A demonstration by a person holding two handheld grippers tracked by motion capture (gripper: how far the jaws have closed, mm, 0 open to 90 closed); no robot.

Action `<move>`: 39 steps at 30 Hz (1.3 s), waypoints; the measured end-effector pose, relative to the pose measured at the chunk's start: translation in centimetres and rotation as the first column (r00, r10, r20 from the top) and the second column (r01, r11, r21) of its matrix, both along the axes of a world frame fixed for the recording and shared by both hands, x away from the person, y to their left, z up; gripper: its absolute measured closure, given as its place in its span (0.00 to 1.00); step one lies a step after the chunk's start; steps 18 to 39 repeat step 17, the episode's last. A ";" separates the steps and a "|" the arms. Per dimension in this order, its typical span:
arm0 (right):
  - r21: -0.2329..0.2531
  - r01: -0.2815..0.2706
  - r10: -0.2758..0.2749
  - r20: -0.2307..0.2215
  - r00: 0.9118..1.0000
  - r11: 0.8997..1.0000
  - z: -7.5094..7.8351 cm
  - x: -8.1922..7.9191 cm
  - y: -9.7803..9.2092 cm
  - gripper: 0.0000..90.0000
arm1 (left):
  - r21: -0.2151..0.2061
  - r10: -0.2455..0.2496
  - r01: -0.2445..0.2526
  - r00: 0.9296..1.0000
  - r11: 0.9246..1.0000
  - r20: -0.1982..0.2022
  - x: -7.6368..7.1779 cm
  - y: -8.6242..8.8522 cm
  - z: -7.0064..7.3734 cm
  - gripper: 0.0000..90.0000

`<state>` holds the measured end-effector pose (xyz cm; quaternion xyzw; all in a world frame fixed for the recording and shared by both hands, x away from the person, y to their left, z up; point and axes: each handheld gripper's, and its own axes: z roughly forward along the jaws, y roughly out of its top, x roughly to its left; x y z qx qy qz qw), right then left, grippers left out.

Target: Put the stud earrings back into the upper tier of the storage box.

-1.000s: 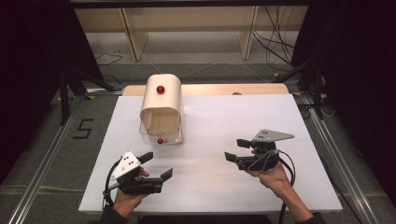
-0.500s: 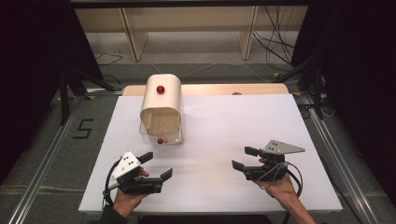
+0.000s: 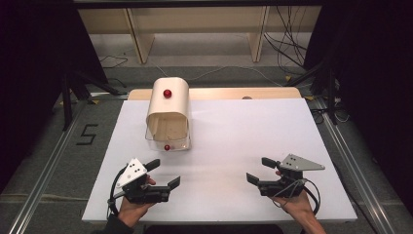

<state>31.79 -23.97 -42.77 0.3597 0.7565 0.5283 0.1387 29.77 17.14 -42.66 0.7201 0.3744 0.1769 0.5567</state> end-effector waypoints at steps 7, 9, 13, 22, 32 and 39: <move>0.005 0.002 -0.002 0.008 1.000 1.000 0.0 0.0 0.0 0.20 | -0.006 0.004 -0.004 1.000 1.000 -0.002 0.0 0.0 0.0 0.07; 0.007 0.005 -0.005 0.010 1.000 1.000 0.0 0.1 0.0 0.20 | -0.005 0.003 -0.003 1.000 1.000 -0.001 0.0 0.0 0.0 0.07; 0.011 0.010 -0.010 0.013 1.000 1.000 0.0 0.1 -0.1 0.20 | -0.004 0.003 -0.003 1.000 1.000 -0.002 0.1 0.0 0.0 0.07; 0.010 0.012 -0.012 0.012 1.000 1.000 0.0 0.1 -0.1 0.20 | -0.003 0.002 -0.002 1.000 1.000 -0.002 0.1 0.0 0.0 0.07; 0.010 0.012 -0.012 0.012 1.000 1.000 0.0 0.1 -0.1 0.20 | -0.003 0.002 -0.002 1.000 1.000 -0.002 0.1 0.0 0.0 0.07; 0.010 0.012 -0.012 0.012 1.000 1.000 0.0 0.1 -0.1 0.20 | -0.003 0.002 -0.002 1.000 1.000 -0.002 0.1 0.0 0.0 0.07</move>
